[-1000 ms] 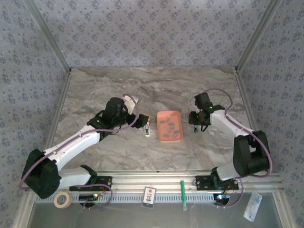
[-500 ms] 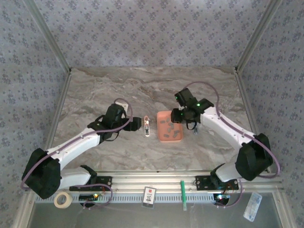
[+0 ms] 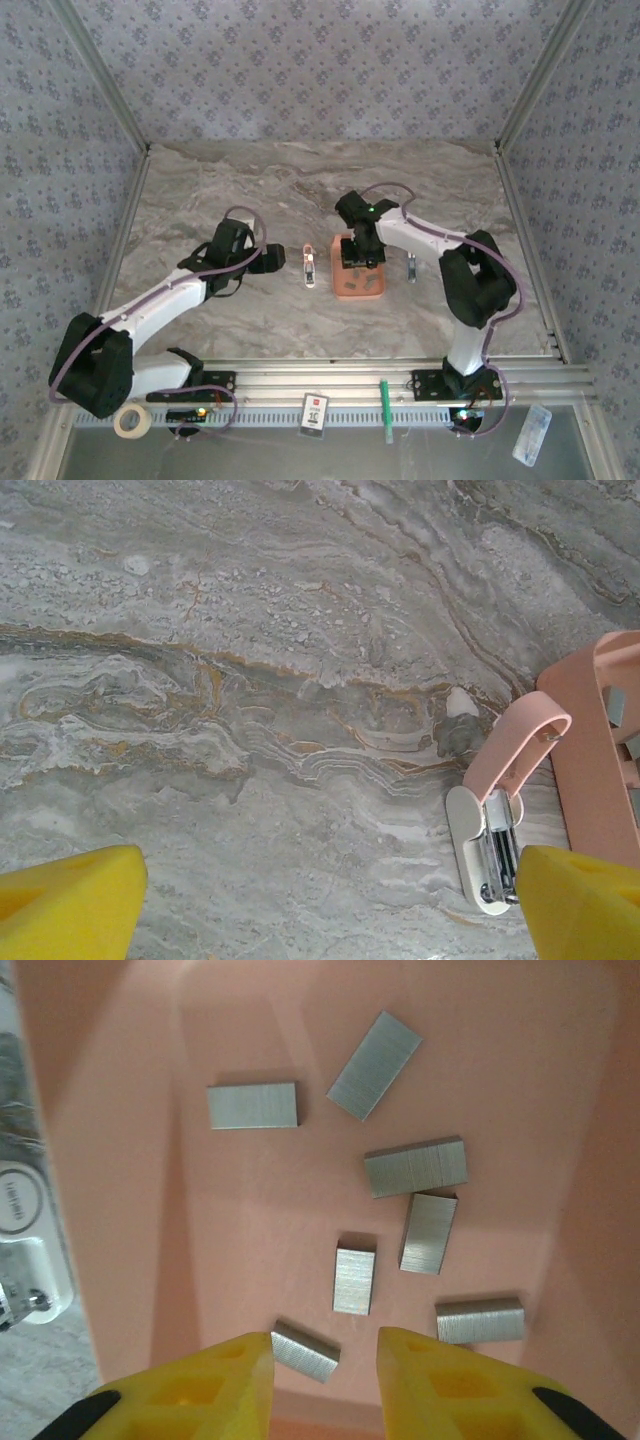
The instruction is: Load the staples into the stapler
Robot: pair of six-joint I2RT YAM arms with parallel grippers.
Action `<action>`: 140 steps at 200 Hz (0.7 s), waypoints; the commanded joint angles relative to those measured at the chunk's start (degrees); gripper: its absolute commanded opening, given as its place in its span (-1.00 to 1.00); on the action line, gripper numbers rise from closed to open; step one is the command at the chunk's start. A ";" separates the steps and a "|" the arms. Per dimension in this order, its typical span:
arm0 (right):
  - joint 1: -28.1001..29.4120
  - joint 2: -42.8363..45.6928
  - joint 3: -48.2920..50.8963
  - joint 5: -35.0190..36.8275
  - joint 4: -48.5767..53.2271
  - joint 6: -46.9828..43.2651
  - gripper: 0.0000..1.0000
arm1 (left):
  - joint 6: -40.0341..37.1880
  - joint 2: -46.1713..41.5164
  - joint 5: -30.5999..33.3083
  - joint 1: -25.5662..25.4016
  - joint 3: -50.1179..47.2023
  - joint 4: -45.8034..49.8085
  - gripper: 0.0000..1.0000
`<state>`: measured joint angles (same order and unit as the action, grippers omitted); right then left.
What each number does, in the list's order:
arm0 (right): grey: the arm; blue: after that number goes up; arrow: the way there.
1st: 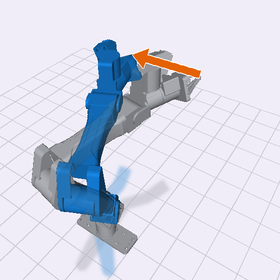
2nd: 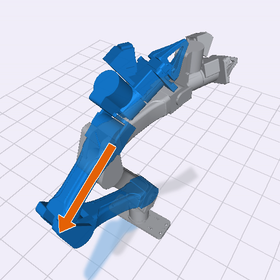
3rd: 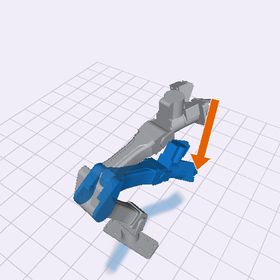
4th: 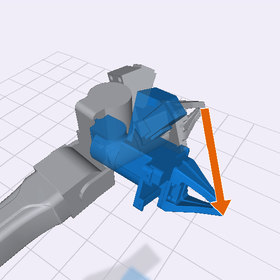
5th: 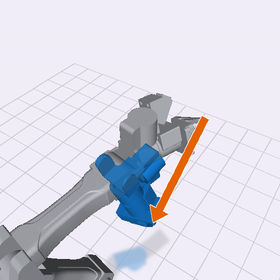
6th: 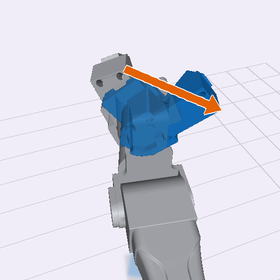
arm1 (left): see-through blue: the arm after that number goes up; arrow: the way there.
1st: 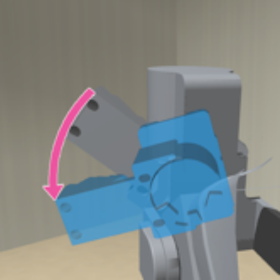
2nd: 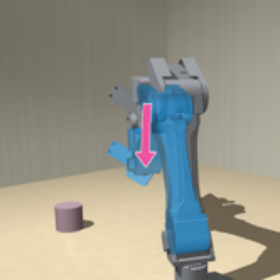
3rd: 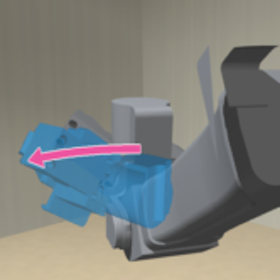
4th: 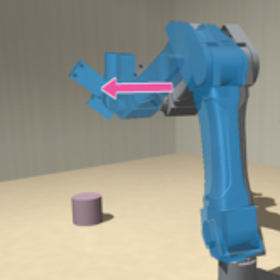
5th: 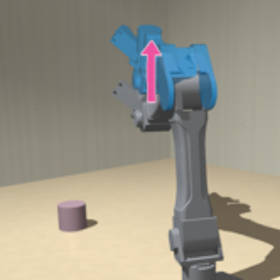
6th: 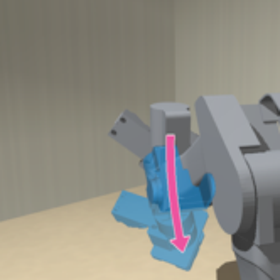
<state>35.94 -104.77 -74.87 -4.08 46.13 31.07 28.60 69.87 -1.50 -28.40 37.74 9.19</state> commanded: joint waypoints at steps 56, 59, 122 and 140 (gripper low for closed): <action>0.26 -7.34 -4.73 -0.83 4.67 -0.93 -0.32 | 0.23 2.19 -3.18 2.14 -0.57 -1.24 0.89; 0.20 -7.45 -4.83 -0.69 4.67 -0.95 -0.31 | 0.21 2.16 -3.16 2.17 -0.56 -1.24 0.89; -0.35 -9.08 -5.69 -0.41 3.95 -1.26 -0.31 | 0.31 2.13 -3.69 2.32 -1.00 -1.50 0.89; -0.43 -9.64 -5.96 -0.17 4.19 -1.53 -0.32 | 0.23 1.90 -3.73 2.42 -1.19 -1.46 0.89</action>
<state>35.88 -112.53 -79.33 -4.91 48.27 30.46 28.60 71.81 -4.12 -26.44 36.95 8.80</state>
